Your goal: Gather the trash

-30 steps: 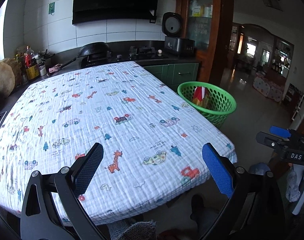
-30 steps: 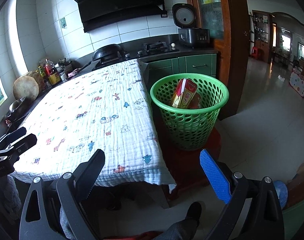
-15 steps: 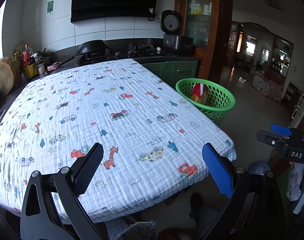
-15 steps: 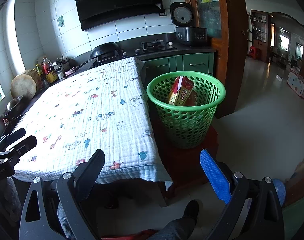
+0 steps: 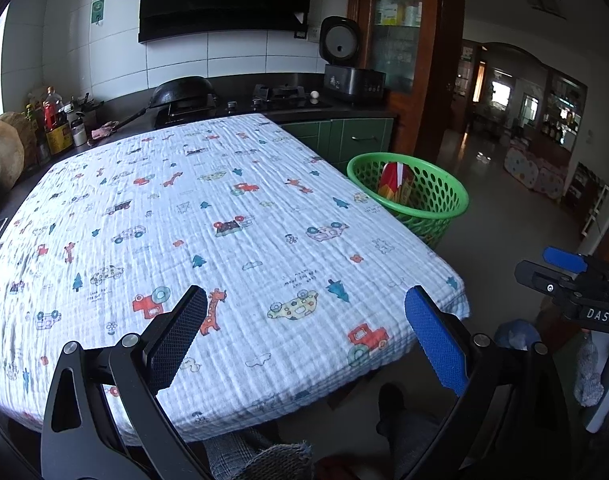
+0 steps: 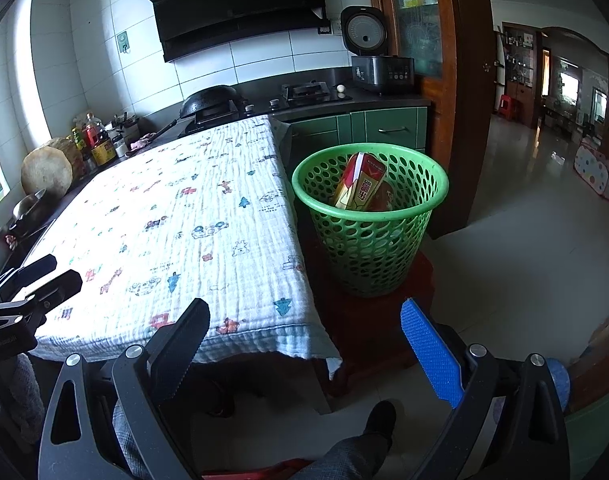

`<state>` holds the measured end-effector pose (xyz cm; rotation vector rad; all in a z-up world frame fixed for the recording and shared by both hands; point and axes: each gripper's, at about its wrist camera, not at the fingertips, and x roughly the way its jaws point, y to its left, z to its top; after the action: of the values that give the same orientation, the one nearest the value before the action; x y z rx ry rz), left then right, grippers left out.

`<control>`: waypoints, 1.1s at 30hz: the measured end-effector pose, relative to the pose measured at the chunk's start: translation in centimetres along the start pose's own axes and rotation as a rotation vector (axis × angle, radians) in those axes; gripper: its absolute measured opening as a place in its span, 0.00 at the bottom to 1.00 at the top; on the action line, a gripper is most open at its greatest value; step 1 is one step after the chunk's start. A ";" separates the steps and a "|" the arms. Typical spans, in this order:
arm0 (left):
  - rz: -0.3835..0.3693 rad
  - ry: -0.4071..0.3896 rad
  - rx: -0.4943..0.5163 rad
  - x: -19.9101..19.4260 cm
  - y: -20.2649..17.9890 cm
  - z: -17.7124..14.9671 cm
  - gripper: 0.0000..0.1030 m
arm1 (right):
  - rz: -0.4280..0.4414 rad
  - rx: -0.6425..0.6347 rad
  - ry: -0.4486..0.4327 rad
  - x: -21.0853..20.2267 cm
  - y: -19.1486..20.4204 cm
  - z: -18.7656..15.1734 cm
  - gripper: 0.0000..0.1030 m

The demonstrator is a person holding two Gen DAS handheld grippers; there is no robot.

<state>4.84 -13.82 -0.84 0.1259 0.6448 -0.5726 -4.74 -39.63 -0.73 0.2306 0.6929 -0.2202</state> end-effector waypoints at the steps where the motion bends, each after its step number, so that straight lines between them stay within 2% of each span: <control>1: 0.000 0.001 0.000 0.1 0.0 0.0 0.95 | 0.002 0.000 0.000 0.0 0.0 0.0 0.91; 33: 0.000 0.013 -0.011 0.4 -0.2 -0.6 0.95 | -0.006 -0.010 0.006 0.1 0.3 -0.4 0.92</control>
<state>4.72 -13.98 -1.55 0.1196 0.6600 -0.5687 -4.83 -39.25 -1.01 0.2200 0.7003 -0.2219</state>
